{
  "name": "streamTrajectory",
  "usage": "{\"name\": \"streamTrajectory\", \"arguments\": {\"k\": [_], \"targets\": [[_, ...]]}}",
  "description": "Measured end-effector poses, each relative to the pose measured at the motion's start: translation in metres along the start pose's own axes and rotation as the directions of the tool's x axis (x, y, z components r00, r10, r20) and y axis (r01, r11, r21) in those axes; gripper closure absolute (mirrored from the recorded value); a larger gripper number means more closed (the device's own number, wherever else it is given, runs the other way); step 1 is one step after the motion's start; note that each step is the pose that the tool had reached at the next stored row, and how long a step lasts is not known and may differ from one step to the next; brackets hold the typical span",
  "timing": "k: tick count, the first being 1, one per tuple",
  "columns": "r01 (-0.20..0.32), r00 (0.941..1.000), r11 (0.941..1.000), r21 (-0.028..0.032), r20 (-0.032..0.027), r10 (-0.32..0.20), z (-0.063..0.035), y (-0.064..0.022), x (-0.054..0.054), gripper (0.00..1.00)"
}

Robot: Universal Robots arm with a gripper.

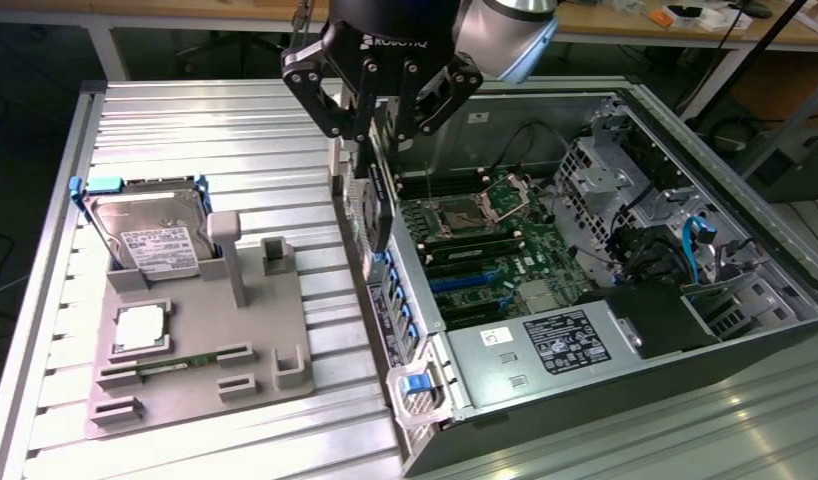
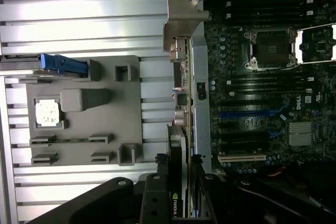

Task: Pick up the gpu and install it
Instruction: 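Pick up the gpu and move the gpu toward the slot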

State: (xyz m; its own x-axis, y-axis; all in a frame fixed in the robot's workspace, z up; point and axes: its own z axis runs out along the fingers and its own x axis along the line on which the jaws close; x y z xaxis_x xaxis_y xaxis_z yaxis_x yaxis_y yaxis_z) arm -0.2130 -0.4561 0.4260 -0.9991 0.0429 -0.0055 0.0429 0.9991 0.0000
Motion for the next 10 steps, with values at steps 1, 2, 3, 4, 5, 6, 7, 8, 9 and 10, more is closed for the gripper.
{"name": "streamTrajectory", "arguments": {"k": [1, 2, 3, 4, 5, 6, 7, 8, 9, 10], "targets": [[0.000, 1.0000, 1.0000, 0.0001, 0.0000, 0.000, 0.0000, 0.0000, 0.0000, 0.73], [0.000, 1.0000, 1.0000, 0.0000, 0.0000, 0.000, 0.0000, 0.0000, 0.0000, 0.73], [0.000, 1.0000, 1.0000, 0.0001, 0.0000, 0.000, 0.0000, 0.0000, -0.0001, 0.73], [0.000, 1.0000, 1.0000, 0.0001, -0.0001, 0.000, 0.0000, 0.0002, -0.0010, 0.73], [0.000, 1.0000, 1.0000, 0.0000, 0.0000, 0.000, 0.0000, 0.0003, -0.0021, 0.73], [0.000, 1.0000, 1.0000, 0.0000, 0.0000, 0.000, 0.0000, 0.0003, -0.0032, 0.73], [0.000, 1.0000, 1.0000, 0.0000, 0.0000, 0.000, 0.0000, 0.0004, -0.0043, 0.73], [0.000, 1.0000, 1.0000, 0.0000, 0.0000, 0.000, 0.0000, 0.0004, -0.0053, 0.73], [0.000, 1.0000, 1.0000, 0.0001, 0.0000, 0.000, 0.0000, 0.0005, -0.0068, 0.73], [0.000, 1.0000, 1.0000, 0.0000, 0.0000, 0.000, 0.0000, 0.0005, -0.0083, 0.73]]}}
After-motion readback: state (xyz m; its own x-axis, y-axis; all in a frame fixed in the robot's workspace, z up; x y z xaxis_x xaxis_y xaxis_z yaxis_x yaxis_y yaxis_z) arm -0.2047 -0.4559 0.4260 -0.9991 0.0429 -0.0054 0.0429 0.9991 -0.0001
